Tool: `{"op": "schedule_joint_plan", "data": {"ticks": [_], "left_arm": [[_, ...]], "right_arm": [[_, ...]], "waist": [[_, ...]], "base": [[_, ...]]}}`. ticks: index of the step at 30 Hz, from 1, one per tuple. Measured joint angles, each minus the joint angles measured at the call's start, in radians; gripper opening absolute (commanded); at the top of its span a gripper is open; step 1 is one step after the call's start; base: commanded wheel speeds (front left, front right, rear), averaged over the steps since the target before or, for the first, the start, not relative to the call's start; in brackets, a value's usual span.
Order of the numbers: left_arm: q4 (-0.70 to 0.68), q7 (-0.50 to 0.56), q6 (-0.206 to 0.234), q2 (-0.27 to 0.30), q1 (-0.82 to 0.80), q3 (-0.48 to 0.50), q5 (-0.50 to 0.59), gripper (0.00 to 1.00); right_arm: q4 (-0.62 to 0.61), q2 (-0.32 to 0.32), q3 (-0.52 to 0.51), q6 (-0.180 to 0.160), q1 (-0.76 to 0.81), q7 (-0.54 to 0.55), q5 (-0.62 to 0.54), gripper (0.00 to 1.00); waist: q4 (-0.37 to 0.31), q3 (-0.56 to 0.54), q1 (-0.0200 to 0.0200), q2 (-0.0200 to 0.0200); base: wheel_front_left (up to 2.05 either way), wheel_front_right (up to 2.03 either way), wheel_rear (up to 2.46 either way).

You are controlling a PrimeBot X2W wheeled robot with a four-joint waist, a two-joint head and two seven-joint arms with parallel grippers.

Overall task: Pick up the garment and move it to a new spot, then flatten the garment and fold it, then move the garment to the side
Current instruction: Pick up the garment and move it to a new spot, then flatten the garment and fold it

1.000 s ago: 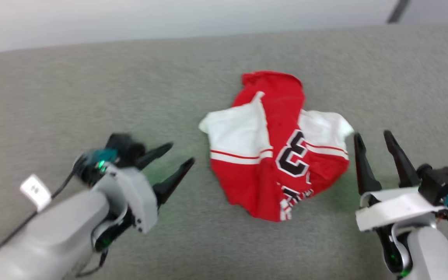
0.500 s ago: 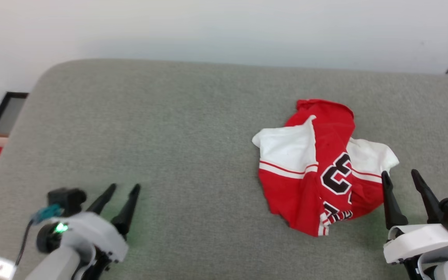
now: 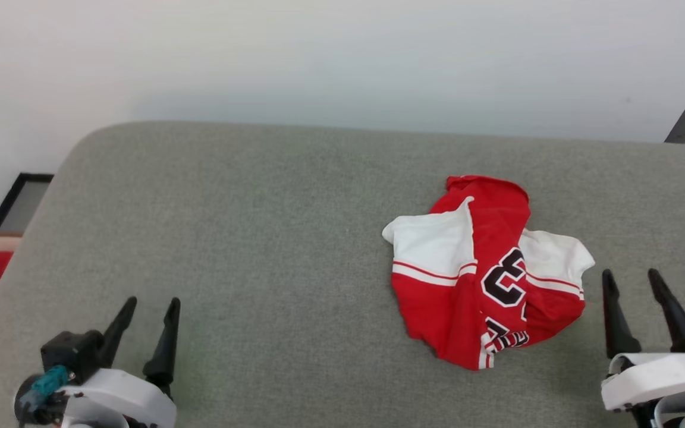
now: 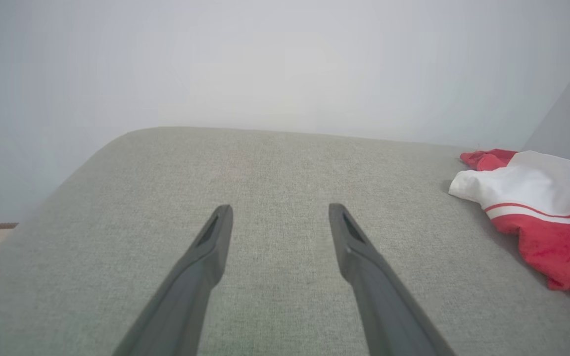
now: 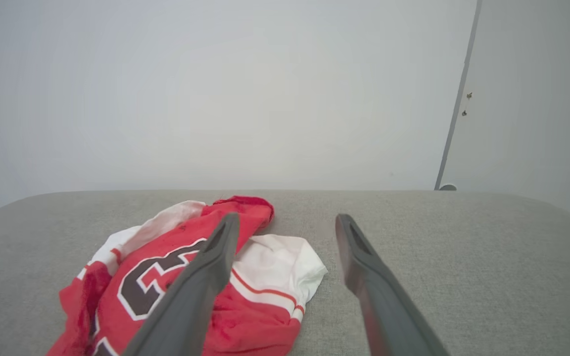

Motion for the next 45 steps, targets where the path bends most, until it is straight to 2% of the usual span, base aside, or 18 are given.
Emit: {"op": "schedule_joint_plan", "data": {"ticks": [9, 21, 25, 29, 31, 40, 42, 45], "left_arm": [[-0.091, 0.000, -0.002, -0.053, 0.059, 0.079, 0.156, 1.00], [-0.072, 0.000, -0.028, -0.095, 0.080, 0.122, 0.200, 1.00], [-0.060, 0.016, -0.037, -0.105, 0.054, 0.099, 0.157, 1.00], [-0.067, 0.148, -0.041, -0.067, -0.127, 0.031, 0.104, 1.00], [-0.075, 0.235, -0.042, -0.034, -0.242, -0.058, 0.101, 1.00], [0.053, 0.733, -0.044, -0.012, -0.751, -0.422, -0.149, 1.00], [0.094, 0.825, -0.044, -0.011, -0.836, -0.475, -0.209, 1.00], [0.172, 0.953, -0.044, -0.037, -0.926, -0.500, -0.321, 1.00]], "right_arm": [[-0.043, 0.011, -0.040, 0.000, 0.022, 0.006, 0.014, 1.00], [-0.037, 0.025, -0.049, 0.000, 0.027, 0.007, 0.013, 1.00], [-0.034, 0.031, -0.050, 0.000, 0.027, 0.007, 0.013, 1.00], [-0.037, 0.033, -0.052, 0.000, 0.024, 0.007, 0.013, 1.00], [-0.045, 0.036, -0.046, 0.000, 0.009, 0.009, 0.012, 1.00], [-0.054, 0.074, 0.002, 0.000, -0.131, -0.001, 0.013, 1.00], [-0.048, 0.081, 0.012, 0.000, -0.158, -0.004, 0.014, 1.00], [-0.030, 0.090, 0.016, 0.000, -0.174, -0.006, 0.025, 1.00]], "waist": [[-0.014, -0.029, 0.0000, 0.0000], [-0.018, -0.024, 0.0000, 0.0000], [-0.021, -0.024, -0.0001, 0.0000], [-0.019, -0.010, 0.0000, 0.0000], [-0.021, 0.004, 0.0000, 0.0000], [-0.064, 0.120, 0.0000, 0.0001], [-0.084, 0.153, 0.0000, 0.0000], [-0.125, 0.196, -0.0001, 0.0000]], "base": [[0.00, 0.00, 0.00], [0.00, 0.00, 0.00], [0.00, 0.00, 0.00], [0.00, 0.00, 0.00], [0.00, 0.00, 0.00], [0.00, 0.00, 0.00], [0.00, 0.00, 0.00], [0.00, 0.00, 0.00]]}}
